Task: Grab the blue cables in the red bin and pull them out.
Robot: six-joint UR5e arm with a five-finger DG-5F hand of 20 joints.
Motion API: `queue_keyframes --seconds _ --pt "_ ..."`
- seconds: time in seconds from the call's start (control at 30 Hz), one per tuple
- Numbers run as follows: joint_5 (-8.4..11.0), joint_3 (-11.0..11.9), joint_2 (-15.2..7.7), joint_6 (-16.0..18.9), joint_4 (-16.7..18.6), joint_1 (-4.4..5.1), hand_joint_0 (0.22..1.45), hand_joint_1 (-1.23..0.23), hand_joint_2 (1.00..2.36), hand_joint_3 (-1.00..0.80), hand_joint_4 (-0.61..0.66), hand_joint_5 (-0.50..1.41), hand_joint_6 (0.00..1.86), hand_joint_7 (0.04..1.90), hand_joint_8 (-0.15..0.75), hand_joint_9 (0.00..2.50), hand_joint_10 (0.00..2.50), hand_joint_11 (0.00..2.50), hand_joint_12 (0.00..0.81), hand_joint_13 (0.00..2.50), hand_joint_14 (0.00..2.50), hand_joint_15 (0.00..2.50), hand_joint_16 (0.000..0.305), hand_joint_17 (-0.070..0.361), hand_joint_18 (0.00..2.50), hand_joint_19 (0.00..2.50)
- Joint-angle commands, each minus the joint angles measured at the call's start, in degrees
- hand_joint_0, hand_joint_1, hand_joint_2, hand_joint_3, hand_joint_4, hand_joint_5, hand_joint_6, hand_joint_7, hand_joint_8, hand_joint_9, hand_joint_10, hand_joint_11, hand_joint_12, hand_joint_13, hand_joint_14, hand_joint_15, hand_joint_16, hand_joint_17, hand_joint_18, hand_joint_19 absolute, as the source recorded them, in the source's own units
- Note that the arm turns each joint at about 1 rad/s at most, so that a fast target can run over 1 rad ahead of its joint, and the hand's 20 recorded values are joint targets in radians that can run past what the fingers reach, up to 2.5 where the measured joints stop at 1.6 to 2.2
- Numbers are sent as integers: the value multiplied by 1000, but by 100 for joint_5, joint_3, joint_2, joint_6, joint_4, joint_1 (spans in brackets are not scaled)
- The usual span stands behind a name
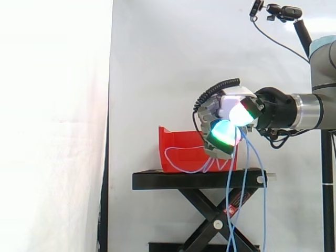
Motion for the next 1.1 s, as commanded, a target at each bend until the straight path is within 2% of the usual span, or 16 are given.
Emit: queue_keyframes --seconds 0.0,0.1,0.37,1.07 --pt "0 0 -1 -9 -9 10 989 -1085 1010 -750 120 800 1227 308 305 1104 1301 1262 357 980 2500 668 43 97 1186 1136" --pt "0 0 -1 -18 -27 10 990 -1084 1010 -749 122 803 1215 318 307 1111 1149 1326 350 979 2500 663 44 99 1205 1102" --pt "0 0 -1 -44 -36 28 995 -1083 1010 -757 128 813 1194 326 310 1119 1041 1366 359 989 2500 663 45 101 1223 1054" --pt "18 0 -1 -53 -36 28 998 -1084 1011 -732 129 815 1200 324 315 1130 947 1381 365 984 2500 652 45 101 1214 1005"
